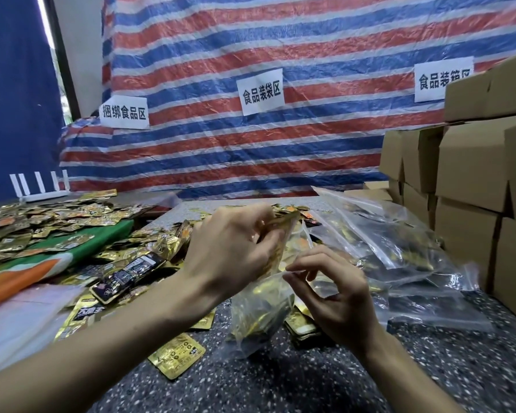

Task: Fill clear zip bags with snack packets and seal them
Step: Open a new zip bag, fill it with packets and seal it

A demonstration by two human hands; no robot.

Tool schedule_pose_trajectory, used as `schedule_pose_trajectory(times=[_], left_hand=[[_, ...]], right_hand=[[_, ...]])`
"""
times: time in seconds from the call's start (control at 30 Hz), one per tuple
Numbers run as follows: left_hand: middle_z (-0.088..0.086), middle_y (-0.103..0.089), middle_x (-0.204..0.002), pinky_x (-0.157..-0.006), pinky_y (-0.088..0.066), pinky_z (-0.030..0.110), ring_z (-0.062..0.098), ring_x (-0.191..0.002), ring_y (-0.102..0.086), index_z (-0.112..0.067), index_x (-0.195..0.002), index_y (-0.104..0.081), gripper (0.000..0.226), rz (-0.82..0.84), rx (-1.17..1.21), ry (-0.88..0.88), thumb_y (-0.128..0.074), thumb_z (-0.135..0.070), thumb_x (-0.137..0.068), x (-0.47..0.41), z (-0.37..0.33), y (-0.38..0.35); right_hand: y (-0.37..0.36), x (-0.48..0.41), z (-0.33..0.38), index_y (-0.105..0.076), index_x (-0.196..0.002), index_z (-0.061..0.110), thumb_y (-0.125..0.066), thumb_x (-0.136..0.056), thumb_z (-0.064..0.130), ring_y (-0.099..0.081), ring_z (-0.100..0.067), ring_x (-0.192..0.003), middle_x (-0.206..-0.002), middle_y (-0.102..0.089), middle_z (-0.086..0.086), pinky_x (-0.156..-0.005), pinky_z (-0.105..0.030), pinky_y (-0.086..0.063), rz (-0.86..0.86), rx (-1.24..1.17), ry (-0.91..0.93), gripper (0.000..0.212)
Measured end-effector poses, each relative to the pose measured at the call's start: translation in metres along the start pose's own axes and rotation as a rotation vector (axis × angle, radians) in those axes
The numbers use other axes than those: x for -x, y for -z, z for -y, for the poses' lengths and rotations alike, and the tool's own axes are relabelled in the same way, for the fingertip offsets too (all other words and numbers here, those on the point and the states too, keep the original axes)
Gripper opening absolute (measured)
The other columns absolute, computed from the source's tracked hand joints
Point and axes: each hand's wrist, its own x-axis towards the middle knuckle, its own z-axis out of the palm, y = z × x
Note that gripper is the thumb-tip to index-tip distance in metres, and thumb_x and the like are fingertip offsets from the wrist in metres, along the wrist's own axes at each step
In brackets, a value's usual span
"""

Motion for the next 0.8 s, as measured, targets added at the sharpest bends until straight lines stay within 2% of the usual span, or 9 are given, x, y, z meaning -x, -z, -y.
schedule_pose_trajectory(times=[0.07, 0.13, 0.2, 0.3, 0.37, 0.43, 0.53, 0.7, 0.8], left_hand=[[-0.009, -0.069, -0.072, -0.055, -0.041, 0.029, 0.007, -0.056, -0.054, -0.023, -0.085, -0.072, 0.02, 0.05, -0.029, -0.002, -0.064, -0.041, -0.089, 0.003, -0.001, -0.002], [-0.01, -0.068, -0.069, -0.057, -0.032, 0.026, 0.005, -0.058, -0.053, -0.029, -0.088, -0.075, 0.032, 0.134, -0.136, -0.016, -0.056, -0.054, -0.091, 0.004, -0.001, -0.001], [-0.007, -0.072, -0.078, -0.064, -0.042, 0.026, 0.01, -0.07, -0.063, -0.03, -0.087, -0.075, 0.055, 0.257, -0.182, 0.013, -0.037, -0.069, -0.092, 0.003, -0.001, 0.003], [-0.006, -0.071, -0.085, -0.074, -0.055, 0.035, 0.009, -0.079, -0.065, -0.024, -0.078, -0.073, 0.078, 0.404, -0.04, 0.082, -0.022, -0.083, -0.081, -0.001, 0.003, 0.014], [-0.016, -0.067, -0.099, -0.08, -0.055, 0.037, 0.001, -0.09, -0.061, -0.027, -0.083, -0.073, 0.074, 0.472, -0.041, 0.027, -0.03, -0.086, -0.074, 0.003, 0.006, 0.021], [-0.025, -0.059, -0.115, -0.089, -0.052, 0.034, -0.006, -0.103, -0.054, -0.031, -0.084, -0.07, 0.058, 0.517, -0.113, -0.049, -0.041, -0.081, -0.075, 0.011, 0.007, 0.027], [-0.028, -0.05, -0.128, -0.095, -0.047, 0.03, -0.008, -0.11, -0.049, -0.033, -0.085, -0.067, 0.043, 0.491, -0.138, -0.078, -0.045, -0.07, -0.08, 0.024, 0.011, 0.032], [-0.017, -0.052, -0.13, -0.097, -0.05, 0.04, 0.005, -0.119, -0.052, -0.031, -0.076, -0.069, 0.033, 0.318, -0.013, -0.046, -0.057, -0.063, -0.078, 0.032, 0.029, 0.042], [-0.015, -0.057, -0.114, -0.088, -0.052, 0.036, 0.006, -0.108, -0.057, -0.028, -0.076, -0.071, 0.033, 0.313, 0.006, -0.04, -0.06, -0.059, -0.078, 0.034, 0.043, 0.05]], right_hand=[[0.0, 0.0, -0.001, -0.071, -0.089, 0.005, -0.076, -0.084, 0.005, -0.063, -0.01, -0.075, -0.085, -0.067, -0.002, -0.067, -0.02, -0.048, -0.001, -0.006, 0.004, 0.006], [0.001, 0.0, -0.001, -0.071, -0.089, 0.005, -0.075, -0.084, 0.002, -0.063, -0.01, -0.077, -0.086, -0.067, -0.001, -0.068, -0.02, -0.048, 0.004, -0.005, 0.007, 0.007], [0.001, 0.0, -0.002, -0.072, -0.09, 0.005, -0.077, -0.083, 0.0, -0.064, -0.013, -0.077, -0.087, -0.068, 0.0, -0.068, -0.022, -0.048, 0.013, 0.004, 0.006, 0.009], [0.0, 0.0, -0.001, -0.072, -0.09, 0.006, -0.078, -0.084, 0.002, -0.064, -0.014, -0.076, -0.086, -0.068, 0.0, -0.069, -0.02, -0.047, 0.013, 0.005, -0.004, 0.009], [-0.001, 0.0, -0.001, -0.072, -0.09, 0.006, -0.077, -0.085, 0.004, -0.063, -0.011, -0.076, -0.087, -0.068, 0.001, -0.07, -0.018, -0.046, 0.01, 0.013, 0.0, 0.008], [-0.001, 0.0, 0.0, -0.072, -0.091, 0.006, -0.078, -0.085, 0.005, -0.062, -0.009, -0.076, -0.087, -0.067, 0.001, -0.071, -0.015, -0.045, 0.011, 0.028, 0.001, 0.008], [0.001, 0.0, 0.001, -0.072, -0.092, 0.008, -0.08, -0.085, 0.01, -0.061, -0.009, -0.07, -0.09, -0.067, 0.003, -0.068, -0.014, -0.044, 0.023, 0.055, -0.002, 0.011], [0.011, -0.003, -0.001, -0.07, -0.103, 0.017, -0.077, -0.085, 0.034, -0.055, -0.007, -0.06, -0.1, -0.063, 0.01, -0.053, -0.023, -0.048, 0.112, 0.156, -0.042, 0.026], [0.017, -0.005, -0.001, -0.071, -0.103, 0.019, -0.073, -0.084, 0.031, -0.052, -0.011, -0.059, -0.098, -0.062, 0.008, -0.052, -0.026, -0.047, 0.223, 0.148, -0.101, 0.023]])
